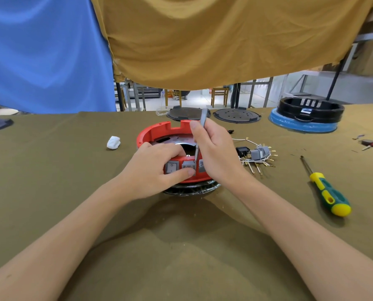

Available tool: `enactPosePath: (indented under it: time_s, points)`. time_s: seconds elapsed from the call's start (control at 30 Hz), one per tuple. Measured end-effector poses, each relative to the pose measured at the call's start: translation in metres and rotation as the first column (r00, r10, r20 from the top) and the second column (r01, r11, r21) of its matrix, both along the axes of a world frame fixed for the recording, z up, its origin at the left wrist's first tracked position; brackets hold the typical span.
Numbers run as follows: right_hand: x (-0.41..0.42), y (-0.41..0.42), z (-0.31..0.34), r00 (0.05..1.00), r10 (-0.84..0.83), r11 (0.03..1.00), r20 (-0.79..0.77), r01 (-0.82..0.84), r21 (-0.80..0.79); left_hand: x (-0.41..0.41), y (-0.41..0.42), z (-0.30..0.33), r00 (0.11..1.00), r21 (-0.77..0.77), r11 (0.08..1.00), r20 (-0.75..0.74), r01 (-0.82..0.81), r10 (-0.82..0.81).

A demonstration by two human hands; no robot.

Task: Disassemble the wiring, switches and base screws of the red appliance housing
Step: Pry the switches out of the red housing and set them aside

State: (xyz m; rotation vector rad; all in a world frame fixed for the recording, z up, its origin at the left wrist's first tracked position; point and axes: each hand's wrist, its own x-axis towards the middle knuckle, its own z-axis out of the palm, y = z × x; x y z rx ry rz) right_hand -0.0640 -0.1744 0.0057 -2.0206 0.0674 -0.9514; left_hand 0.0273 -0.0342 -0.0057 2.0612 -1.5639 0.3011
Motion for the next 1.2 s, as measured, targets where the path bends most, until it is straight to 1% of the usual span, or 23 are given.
enactPosePath:
  time_s: [0.23, 0.3, 0.4, 0.47, 0.53, 0.63, 0.7, 0.9, 1.1, 1.17, 1.2]
  points:
    - [0.000, 0.001, -0.001, 0.999, 0.002, 1.000, -0.037, -0.003, -0.008, -0.001, -0.001, 0.000, 1.000, 0.003, 1.000, -0.009, 0.002, -0.002]
    - [0.003, 0.001, 0.001, 0.997, 0.000, 1.000, -0.071, -0.001, -0.019, -0.001, -0.001, 0.001, 1.000, 0.002, 1.000, -0.005, -0.002, 0.002]
    - [0.008, 0.001, 0.006, 0.986, -0.022, 0.998, -0.164, 0.012, -0.063, -0.002, -0.001, 0.001, 1.000, -0.007, 1.000, -0.012, 0.008, -0.008]
    - [0.010, 0.001, 0.007, 0.982, -0.037, 0.997, -0.187, 0.023, -0.075, -0.003, 0.000, 0.000, 1.000, -0.014, 1.000, -0.016, 0.013, -0.013]
    - [0.008, 0.001, 0.005, 0.988, -0.049, 0.997, -0.149, 0.041, -0.059, -0.002, 0.000, 0.000, 1.000, -0.017, 1.000, -0.017, 0.009, -0.010]
    - [0.002, 0.001, 0.002, 0.998, -0.050, 0.999, -0.029, 0.050, 0.013, -0.001, 0.000, 0.000, 1.000, -0.011, 1.000, -0.014, 0.010, -0.010]
    - [-0.001, 0.001, 0.001, 0.999, -0.036, 0.999, 0.000, 0.036, 0.036, 0.000, -0.001, 0.000, 1.000, -0.012, 1.000, -0.022, 0.010, -0.010]
    - [0.001, 0.003, -0.001, 0.998, -0.038, 0.999, -0.041, 0.038, 0.004, -0.001, -0.001, -0.001, 1.000, -0.010, 1.000, -0.008, 0.002, -0.002]
    - [0.010, 0.001, 0.006, 0.982, -0.064, 0.997, -0.178, 0.054, -0.063, 0.000, -0.001, -0.001, 1.000, -0.033, 0.999, -0.005, 0.006, -0.006]
    - [0.011, 0.001, 0.006, 0.981, -0.071, 0.995, -0.182, 0.056, -0.085, 0.000, -0.001, -0.001, 1.000, -0.029, 1.000, 0.000, 0.004, -0.004]
    - [0.009, 0.001, 0.005, 0.984, -0.073, 0.995, -0.160, 0.061, -0.080, 0.000, -0.001, -0.001, 1.000, -0.027, 1.000, -0.001, 0.005, -0.005]
